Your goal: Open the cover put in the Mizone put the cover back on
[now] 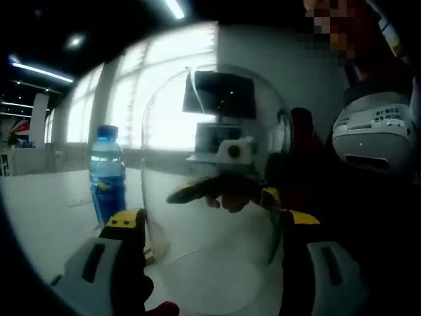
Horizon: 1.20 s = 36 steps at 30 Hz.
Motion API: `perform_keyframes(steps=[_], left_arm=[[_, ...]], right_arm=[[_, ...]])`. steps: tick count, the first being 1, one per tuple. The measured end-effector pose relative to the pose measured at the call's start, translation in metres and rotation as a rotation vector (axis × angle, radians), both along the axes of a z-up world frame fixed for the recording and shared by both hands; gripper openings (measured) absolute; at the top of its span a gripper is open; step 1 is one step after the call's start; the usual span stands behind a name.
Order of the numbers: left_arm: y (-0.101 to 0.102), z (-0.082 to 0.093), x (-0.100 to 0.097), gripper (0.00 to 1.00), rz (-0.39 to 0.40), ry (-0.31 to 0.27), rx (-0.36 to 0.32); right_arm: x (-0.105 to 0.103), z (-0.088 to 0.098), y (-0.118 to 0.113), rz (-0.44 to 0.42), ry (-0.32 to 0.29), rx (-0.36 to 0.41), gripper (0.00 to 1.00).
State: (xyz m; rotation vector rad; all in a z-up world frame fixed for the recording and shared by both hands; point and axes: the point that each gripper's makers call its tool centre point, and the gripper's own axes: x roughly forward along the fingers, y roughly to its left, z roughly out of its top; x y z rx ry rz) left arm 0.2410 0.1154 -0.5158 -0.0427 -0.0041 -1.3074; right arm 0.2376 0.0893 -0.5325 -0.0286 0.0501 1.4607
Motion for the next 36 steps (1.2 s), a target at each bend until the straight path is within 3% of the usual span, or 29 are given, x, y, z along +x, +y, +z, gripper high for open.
perform_keyframes(steps=[9,19,36], left_arm=[[-0.0017,0.0,-0.0002,0.73,-0.031,-0.001,-0.016],[-0.0037,0.0006,0.0032,0.74,-0.045,-0.01,-0.032],[-0.0084,-0.0002,0.0046,0.75,-0.086,0.017,-0.008]], right_arm=[[0.0005,0.0016,-0.0009,-0.013,-0.008,0.032,0.89],[0.0026,0.0001,0.0015,0.023,0.001,-0.021,0.9],[0.0042,-0.0004,0.0026,0.052,-0.003,0.006,0.9]])
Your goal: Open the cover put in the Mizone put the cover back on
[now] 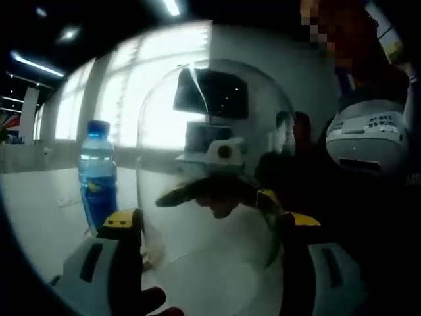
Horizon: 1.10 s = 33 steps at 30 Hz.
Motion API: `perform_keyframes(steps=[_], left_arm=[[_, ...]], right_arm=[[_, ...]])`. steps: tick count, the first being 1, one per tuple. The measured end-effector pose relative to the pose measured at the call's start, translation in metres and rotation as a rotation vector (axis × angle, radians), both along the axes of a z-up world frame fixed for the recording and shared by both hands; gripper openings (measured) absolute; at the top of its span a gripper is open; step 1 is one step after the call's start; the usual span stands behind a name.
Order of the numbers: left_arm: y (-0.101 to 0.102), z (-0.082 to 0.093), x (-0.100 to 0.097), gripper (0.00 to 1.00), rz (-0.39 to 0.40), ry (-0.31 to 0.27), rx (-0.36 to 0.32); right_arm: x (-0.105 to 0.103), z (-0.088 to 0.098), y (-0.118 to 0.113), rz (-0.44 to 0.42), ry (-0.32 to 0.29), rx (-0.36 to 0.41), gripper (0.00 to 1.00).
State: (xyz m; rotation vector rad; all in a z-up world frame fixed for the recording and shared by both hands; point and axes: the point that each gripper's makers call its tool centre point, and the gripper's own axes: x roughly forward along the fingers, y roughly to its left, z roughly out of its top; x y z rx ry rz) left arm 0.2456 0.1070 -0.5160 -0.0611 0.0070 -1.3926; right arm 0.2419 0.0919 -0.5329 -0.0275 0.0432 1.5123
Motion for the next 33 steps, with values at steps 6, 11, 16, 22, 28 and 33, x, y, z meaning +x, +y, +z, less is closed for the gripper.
perform_keyframes(steps=[6,11,16,22,28,33], left_arm=[[-0.002,0.0,-0.001,0.75,0.008,-0.004,0.003],[-0.002,0.001,0.0,0.76,0.012,-0.002,0.002],[-0.003,0.001,-0.001,0.76,0.023,-0.001,0.012],[-0.004,0.003,-0.002,0.75,0.034,0.021,-0.003],[-0.006,0.021,-0.005,0.76,0.048,0.054,-0.041],[-0.011,0.035,-0.009,0.76,0.058,0.079,-0.032]], right_arm=[[0.0,0.002,0.002,0.011,-0.001,0.018,0.9],[0.0,0.003,0.003,0.014,-0.002,0.028,0.9],[0.0,0.003,0.003,0.02,-0.001,0.024,0.9],[-0.001,0.006,0.0,0.028,0.024,0.02,0.9],[-0.001,0.02,-0.005,0.03,0.067,0.054,0.9],[-0.005,0.035,-0.007,0.033,0.088,0.056,0.9]])
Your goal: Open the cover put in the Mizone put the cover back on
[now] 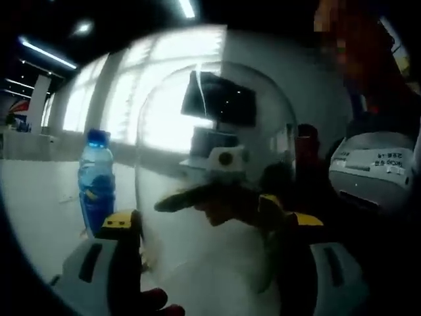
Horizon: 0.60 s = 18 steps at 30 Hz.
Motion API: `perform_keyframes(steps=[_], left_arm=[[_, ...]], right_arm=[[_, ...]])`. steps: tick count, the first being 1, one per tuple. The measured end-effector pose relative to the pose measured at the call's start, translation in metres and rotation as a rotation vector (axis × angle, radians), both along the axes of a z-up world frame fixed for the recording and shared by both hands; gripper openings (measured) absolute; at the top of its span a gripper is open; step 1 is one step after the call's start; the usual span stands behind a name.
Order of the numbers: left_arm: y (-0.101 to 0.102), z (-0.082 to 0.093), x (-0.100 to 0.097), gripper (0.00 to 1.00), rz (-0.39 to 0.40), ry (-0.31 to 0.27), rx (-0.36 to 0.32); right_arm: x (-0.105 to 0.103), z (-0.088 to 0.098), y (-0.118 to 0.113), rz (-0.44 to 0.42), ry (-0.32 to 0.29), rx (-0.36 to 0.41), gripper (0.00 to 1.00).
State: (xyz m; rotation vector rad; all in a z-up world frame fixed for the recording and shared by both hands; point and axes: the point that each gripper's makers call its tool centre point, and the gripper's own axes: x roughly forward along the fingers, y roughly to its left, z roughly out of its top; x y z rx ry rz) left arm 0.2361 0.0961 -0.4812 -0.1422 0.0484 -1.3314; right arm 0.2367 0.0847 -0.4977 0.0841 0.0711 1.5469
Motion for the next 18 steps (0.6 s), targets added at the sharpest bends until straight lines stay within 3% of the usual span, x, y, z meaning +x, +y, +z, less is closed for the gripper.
perform_keyframes(steps=[13,18], left_arm=[[0.004,0.035,-0.002,0.77,0.022,-0.04,0.038],[0.006,0.055,0.004,0.78,0.02,-0.035,0.029]], right_arm=[[-0.004,0.036,0.009,0.003,-0.054,0.015,0.9],[0.0,0.056,0.01,-0.006,-0.048,0.031,0.9]])
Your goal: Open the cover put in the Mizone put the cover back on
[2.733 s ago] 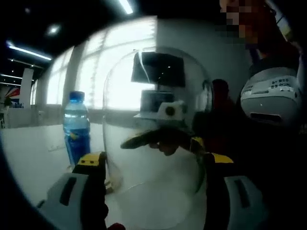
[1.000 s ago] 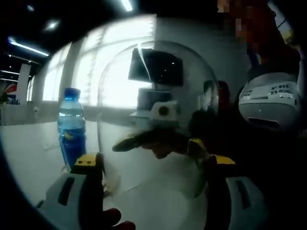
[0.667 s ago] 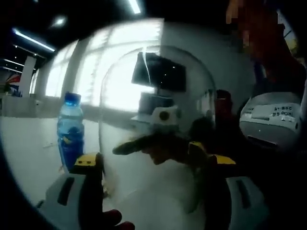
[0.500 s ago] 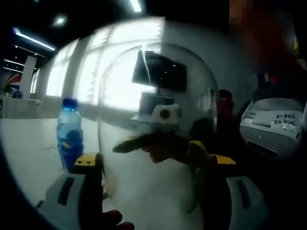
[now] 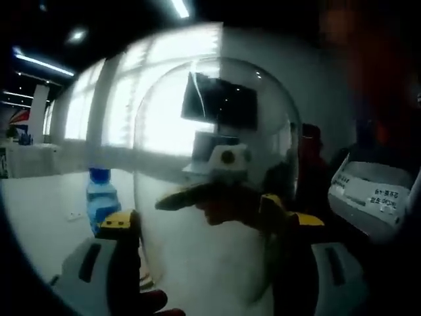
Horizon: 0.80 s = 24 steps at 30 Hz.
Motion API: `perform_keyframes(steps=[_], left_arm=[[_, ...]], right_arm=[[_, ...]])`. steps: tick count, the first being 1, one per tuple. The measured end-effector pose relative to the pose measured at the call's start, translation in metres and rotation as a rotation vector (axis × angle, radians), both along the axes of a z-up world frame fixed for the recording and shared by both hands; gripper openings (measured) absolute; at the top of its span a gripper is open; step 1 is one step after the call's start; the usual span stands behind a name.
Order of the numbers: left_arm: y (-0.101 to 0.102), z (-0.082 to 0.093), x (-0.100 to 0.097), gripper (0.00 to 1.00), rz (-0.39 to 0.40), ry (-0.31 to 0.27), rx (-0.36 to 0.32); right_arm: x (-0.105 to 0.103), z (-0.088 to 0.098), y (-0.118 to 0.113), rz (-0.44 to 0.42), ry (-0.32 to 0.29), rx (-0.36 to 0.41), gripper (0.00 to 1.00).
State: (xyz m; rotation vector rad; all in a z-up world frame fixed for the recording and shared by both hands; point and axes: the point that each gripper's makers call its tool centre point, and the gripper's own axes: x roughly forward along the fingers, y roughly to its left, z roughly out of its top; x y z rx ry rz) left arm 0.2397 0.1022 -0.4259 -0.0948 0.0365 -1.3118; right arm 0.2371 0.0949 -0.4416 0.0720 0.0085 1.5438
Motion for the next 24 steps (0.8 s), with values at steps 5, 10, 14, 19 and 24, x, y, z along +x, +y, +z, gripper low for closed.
perform_keyframes(steps=[5,10,14,19,24], left_arm=[[-0.002,0.025,0.005,0.78,0.009,-0.013,-0.011],[-0.004,0.042,0.006,0.78,0.025,-0.002,0.03],[-0.004,0.056,0.007,0.79,0.039,-0.01,0.042],[0.0,0.078,0.013,0.79,0.052,-0.033,0.037],[0.0,0.103,0.022,0.79,0.064,-0.054,0.023]], right_arm=[[0.006,0.024,-0.002,0.001,-0.007,0.021,0.9],[0.008,0.043,-0.001,0.014,-0.005,0.026,0.9],[0.009,0.059,0.0,0.024,-0.016,0.026,0.9],[0.015,0.084,0.003,0.033,-0.039,0.022,0.9],[0.023,0.106,0.003,0.037,-0.055,0.035,0.9]])
